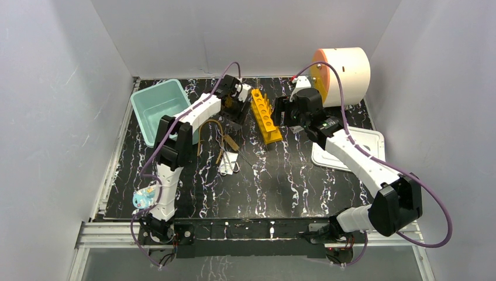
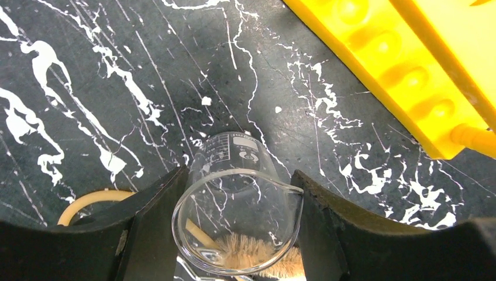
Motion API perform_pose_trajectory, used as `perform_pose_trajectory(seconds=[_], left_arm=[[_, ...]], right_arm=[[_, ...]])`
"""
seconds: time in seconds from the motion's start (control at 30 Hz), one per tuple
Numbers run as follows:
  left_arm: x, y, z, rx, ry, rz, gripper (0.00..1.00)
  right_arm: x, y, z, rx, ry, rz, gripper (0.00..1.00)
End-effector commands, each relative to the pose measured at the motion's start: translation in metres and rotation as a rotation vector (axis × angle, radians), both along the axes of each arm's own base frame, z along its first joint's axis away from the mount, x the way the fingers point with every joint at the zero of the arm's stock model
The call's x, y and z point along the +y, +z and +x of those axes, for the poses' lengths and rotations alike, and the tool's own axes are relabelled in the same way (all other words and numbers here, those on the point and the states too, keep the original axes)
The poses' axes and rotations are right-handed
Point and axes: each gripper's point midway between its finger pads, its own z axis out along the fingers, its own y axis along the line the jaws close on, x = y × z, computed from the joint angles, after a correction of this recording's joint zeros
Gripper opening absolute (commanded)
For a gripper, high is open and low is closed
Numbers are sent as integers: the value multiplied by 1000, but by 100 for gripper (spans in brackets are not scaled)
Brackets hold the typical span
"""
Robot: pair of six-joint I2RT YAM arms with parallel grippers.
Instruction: Organize the chemistry lab equipment
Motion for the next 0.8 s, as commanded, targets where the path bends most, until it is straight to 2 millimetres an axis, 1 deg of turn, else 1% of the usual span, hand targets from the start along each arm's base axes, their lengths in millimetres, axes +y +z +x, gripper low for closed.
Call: perform_pose_trajectory(seconds=[0.0,0.1,0.17,0.23,0.3,0.33,0.47,0.57,0.63,0.7,0.77], left_arm=[[-5,95,0,-126,27,-104,32],[-3,135,-7,-174,48,-156,32],[4,158,-13,-204,62,-171,32],[16,177,-19,-210,120,-194,33],[34,192,-23,-218,187,-201,33],[49,203,-25,-233,232,-209,33],[104,227,-34,-276,412,-212,34],[151,235,-45,-318,552,-174,35],[177,235,-55,-326,627,-150,35],[197,227,-64,-317,686,-113,35],[208,209,-74,-278,711,-77,35]], right_arm=[[-2,22,0,-61,6,24,80],[-1,21,0,-57,9,27,80],[0,19,0,-50,9,32,79],[2,18,0,-44,10,38,79],[3,17,1,-39,12,46,79],[4,18,1,-41,12,48,79],[5,18,4,-41,8,50,78],[7,17,6,-31,5,58,77],[10,15,7,-19,6,68,77],[12,11,8,-1,2,76,76],[15,7,9,16,4,87,76]])
